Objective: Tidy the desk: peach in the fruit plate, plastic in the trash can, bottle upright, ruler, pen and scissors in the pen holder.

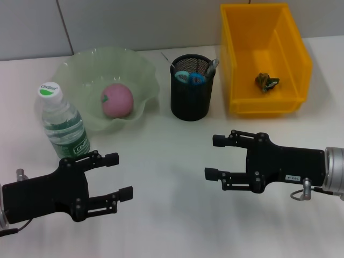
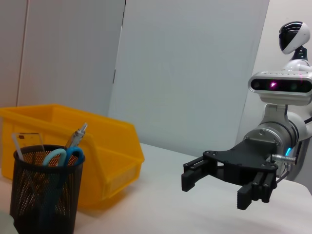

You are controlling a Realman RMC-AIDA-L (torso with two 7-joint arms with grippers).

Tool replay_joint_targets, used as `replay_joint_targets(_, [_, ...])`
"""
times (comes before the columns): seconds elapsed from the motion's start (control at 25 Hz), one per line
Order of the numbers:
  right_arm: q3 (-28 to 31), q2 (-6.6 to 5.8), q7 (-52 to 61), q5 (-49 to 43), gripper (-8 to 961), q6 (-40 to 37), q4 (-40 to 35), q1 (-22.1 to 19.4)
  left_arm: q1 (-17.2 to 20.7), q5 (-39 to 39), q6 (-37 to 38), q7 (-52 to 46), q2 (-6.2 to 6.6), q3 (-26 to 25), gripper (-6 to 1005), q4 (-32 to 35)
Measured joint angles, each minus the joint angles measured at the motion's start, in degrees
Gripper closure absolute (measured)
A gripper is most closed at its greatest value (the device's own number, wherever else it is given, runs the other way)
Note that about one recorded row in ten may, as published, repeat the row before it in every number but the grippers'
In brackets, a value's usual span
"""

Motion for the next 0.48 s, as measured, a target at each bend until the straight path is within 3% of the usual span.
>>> replay_joint_targets(0.48, [0.2,0.00,0.2,0.0,170,-0.5,0.2,0.3,-0.4,0.0,0.2,0.0,0.26,0.0,193,0.2])
